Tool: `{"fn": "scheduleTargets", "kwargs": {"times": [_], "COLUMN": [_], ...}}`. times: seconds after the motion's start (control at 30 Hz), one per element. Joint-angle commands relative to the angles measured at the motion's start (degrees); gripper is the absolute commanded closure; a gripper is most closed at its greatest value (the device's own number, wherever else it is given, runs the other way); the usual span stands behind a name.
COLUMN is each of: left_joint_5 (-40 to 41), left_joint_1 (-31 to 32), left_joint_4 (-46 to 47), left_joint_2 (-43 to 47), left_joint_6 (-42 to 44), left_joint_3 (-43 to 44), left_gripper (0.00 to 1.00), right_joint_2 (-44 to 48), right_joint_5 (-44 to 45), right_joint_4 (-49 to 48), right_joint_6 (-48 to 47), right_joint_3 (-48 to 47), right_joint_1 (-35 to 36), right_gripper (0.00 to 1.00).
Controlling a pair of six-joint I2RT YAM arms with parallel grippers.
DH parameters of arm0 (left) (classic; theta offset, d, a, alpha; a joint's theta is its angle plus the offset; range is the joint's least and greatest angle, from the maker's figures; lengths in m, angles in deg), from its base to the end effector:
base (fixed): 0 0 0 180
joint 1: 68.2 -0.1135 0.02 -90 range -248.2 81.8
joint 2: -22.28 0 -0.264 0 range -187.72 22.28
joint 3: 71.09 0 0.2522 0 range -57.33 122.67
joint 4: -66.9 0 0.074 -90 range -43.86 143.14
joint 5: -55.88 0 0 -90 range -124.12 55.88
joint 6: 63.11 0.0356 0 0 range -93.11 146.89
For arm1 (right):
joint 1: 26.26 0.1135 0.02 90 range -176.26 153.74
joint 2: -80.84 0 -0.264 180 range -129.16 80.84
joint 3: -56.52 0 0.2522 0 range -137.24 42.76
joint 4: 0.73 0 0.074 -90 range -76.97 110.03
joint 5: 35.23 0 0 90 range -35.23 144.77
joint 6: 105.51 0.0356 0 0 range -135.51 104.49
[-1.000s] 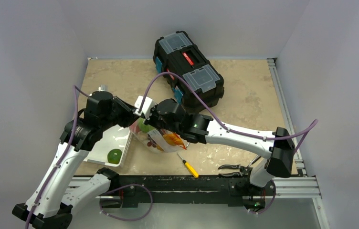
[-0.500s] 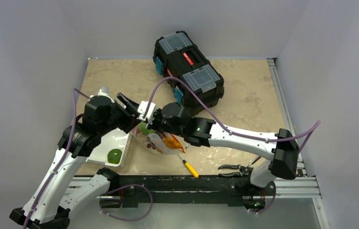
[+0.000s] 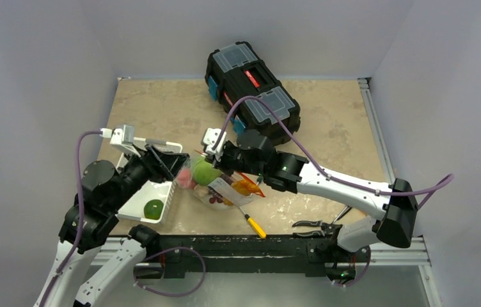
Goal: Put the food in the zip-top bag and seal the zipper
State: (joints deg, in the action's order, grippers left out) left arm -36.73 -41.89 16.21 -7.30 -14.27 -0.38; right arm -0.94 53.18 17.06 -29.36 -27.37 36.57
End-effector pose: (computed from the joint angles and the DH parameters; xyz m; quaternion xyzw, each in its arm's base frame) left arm 0.0785 -0.0406 0.3915 -0.0841 0.7589 -0.3730 0.5272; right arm 0.1543 0.3027 0.3545 -0.5009 0.6198 0.2604 0.5451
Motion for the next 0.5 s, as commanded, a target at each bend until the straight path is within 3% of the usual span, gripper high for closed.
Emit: {"fn": "scheduleTargets", "kwargs": {"times": [0.0,0.1,0.27,0.37,0.47], "left_joint_5": [-18.1,-31.2,-41.1,-43.6,-45.0], "left_joint_1": [-0.1,-0.1,-0.1,-0.1,-0.1], "left_joint_4": [17.0,21.0,21.5,25.9,35.2], "left_joint_2": [1.0,0.3,-2.2,-2.1,-0.5], "left_joint_6": [24.3,34.5,45.0,44.9,39.6], "left_joint_3": [-4.5,-7.8,-11.8,-14.4,-17.6], "left_gripper": [0.35,0.31,0.28,0.31,0.32], "right_joint_2": [2.6,3.2,4.2,5.0,5.6], "right_joint_5": [-9.7,-16.0,-22.0,-25.1,-27.7], "right_joint_4": [-0.6,1.6,4.0,3.3,2.5], "right_joint_6": [1.5,0.5,-2.1,-3.0,-3.8], "right_joint_3": [-2.4,-3.0,-2.7,-1.3,-0.2], "right_joint_1": [-3.2,-5.5,-6.9,-7.5,-7.6], "right_gripper": [1.00,1.00,1.00,1.00,1.00]}}
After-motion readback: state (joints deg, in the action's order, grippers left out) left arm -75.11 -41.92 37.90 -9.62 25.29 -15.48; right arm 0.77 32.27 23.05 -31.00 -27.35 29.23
